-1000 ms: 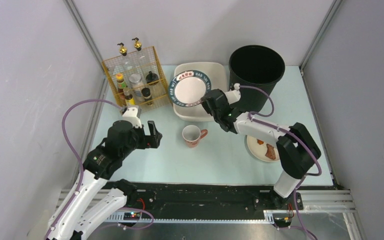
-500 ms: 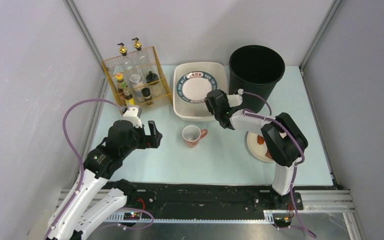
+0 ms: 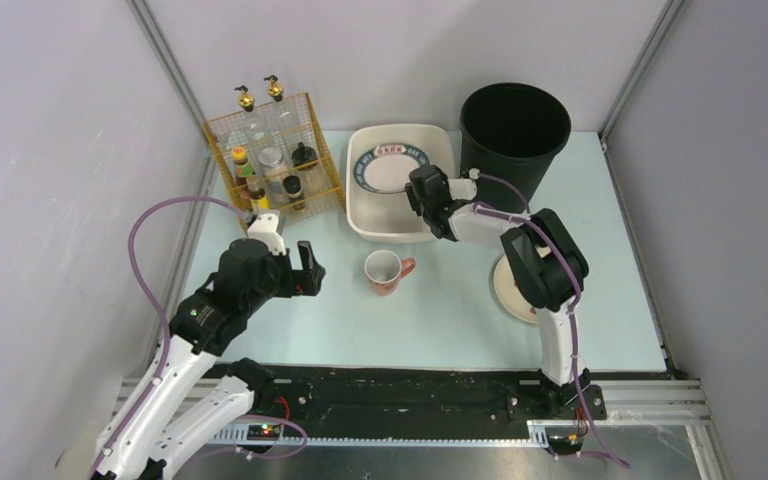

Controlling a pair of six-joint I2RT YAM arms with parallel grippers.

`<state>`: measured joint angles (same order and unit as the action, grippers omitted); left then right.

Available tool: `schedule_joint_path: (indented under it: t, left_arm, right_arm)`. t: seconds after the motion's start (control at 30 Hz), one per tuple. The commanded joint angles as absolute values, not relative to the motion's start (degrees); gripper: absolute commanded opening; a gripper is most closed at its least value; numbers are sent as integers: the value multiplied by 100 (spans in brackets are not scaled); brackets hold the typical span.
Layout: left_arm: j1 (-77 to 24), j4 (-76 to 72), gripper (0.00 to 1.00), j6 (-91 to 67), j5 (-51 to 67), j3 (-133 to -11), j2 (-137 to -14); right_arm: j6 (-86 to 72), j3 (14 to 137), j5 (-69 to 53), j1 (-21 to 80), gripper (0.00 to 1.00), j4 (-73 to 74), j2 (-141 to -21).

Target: Clear the kitchen counter

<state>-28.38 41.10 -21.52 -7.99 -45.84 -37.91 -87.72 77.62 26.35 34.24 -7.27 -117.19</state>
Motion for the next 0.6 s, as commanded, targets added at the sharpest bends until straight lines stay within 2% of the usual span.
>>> schedule_joint_path:
  t: [0.0,0.07,0.33,0.57]
  left_arm:
    - [-2856,4043,98,-2163,-867,-4561,-3835]
    - [-2856,4043,98,-2160,-858,-4561,-3859]
    - [-2859,4058,98,-2168,-873,-4560,-3841]
    - [-2852,4057,98,-2170,-914,-4559,-3811]
  right_arm:
    - [-8878,8449,2633,3320,29,-759,-11998]
    - [-8843,8570,2644,3296,34,-673,-12080]
    - [-8615,8642,2592,3260,37,-534,-12074]
    - [-7999,8008,2310,3369,43,-729,-11379]
